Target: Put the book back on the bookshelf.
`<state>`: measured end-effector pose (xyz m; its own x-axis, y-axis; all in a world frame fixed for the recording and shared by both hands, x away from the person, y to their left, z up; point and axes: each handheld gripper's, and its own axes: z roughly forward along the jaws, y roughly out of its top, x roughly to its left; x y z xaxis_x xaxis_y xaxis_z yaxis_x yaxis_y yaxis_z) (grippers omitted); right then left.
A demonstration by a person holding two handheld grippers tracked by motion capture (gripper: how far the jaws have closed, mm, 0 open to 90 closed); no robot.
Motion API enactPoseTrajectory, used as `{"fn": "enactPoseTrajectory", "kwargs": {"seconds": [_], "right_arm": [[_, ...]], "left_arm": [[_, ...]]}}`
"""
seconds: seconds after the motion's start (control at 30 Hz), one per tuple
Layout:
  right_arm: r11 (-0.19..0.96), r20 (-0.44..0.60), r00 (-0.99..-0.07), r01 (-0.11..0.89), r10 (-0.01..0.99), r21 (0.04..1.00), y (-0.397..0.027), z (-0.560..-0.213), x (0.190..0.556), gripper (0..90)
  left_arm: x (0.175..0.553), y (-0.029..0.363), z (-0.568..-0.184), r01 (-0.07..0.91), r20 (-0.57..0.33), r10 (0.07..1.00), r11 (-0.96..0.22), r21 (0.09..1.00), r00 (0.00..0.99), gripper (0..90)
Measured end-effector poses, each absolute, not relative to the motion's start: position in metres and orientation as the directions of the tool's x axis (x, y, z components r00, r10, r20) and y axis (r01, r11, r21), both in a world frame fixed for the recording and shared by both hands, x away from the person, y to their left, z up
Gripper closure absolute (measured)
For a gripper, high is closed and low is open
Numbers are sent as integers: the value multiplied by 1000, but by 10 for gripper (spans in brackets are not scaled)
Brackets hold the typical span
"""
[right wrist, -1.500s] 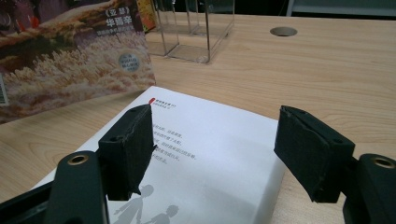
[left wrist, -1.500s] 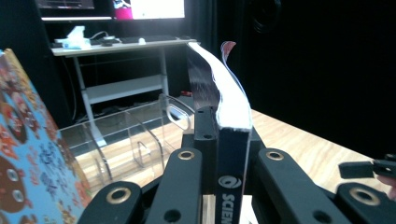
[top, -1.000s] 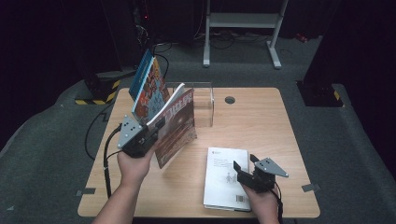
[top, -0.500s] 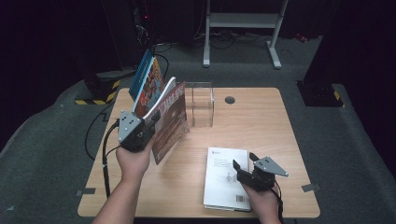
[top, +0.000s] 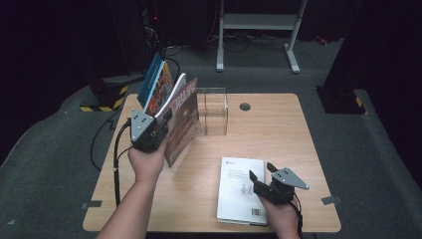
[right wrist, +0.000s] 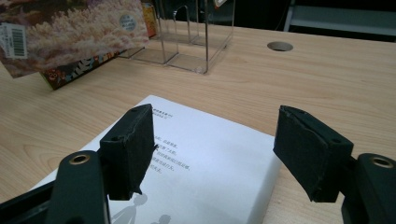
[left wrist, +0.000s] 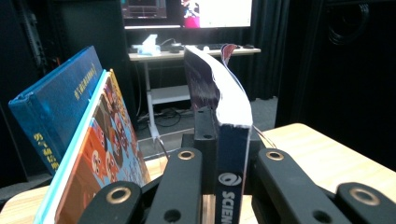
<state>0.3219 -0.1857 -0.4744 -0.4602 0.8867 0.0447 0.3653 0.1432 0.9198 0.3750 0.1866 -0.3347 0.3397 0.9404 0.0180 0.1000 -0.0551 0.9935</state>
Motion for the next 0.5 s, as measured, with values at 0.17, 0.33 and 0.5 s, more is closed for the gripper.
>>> {"fn": "enactPoseTrajectory", "kwargs": {"seconds": [0.17,0.33,0.5], "right_arm": [[149,40,-461,365,886,919,-184,-475,321,286],[149,41,-463,366,886,919,-185,-475,321,286],[146,43,-466,362,884,921,-186,-474,321,286]], "left_arm": [[384,183,-336,105,25,945,-62,993,326,839],[392,180,-337,107,14,951,-50,993,310,839],[400,174,-335,101,29,955,-62,993,294,839]]}}
